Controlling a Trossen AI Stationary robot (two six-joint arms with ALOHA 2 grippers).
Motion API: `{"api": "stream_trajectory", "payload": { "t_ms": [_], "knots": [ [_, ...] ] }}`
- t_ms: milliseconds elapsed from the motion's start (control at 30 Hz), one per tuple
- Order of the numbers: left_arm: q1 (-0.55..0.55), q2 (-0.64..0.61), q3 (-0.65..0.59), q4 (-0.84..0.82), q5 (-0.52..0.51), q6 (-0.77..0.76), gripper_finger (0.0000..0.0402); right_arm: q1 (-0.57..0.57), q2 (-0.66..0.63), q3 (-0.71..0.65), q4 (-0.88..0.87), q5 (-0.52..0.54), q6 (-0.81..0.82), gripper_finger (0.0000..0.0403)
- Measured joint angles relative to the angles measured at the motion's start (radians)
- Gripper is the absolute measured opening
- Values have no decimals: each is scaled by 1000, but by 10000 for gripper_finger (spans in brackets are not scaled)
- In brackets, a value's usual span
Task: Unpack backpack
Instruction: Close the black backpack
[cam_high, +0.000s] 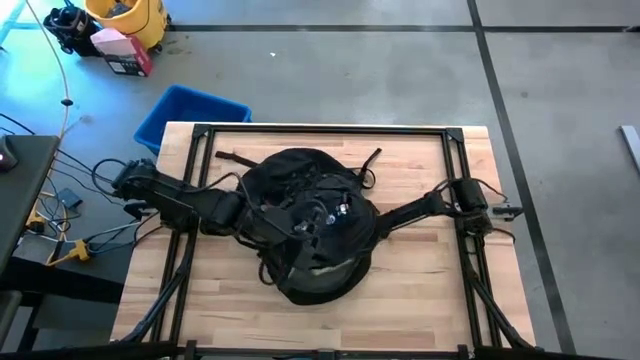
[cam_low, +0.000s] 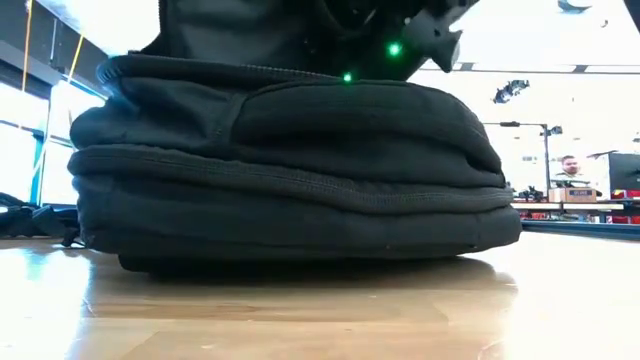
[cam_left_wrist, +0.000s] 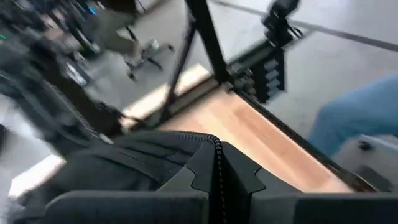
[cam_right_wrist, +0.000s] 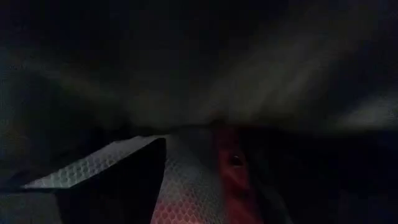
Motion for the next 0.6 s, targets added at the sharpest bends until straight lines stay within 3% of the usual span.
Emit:
{"api": "stream_trajectory", "payload": {
  "t_ms": [133, 200, 433, 600],
  "knots": [
    [-1, 43, 1, -87, -28, -12, 0, 31, -5, 35, -90, -201, -242, 263],
    [-4, 57, 1, -99, -40, -22, 0, 63, -5, 51, -188, -261, -272, 263],
    [-18, 128, 6, -56, 32, -34, 0, 225, -8, 141, -629, -210, -115, 263],
    [-26, 156, 5, -70, 14, -15, 0, 323, -8, 138, -670, -240, -33, 263]
  ]
}}
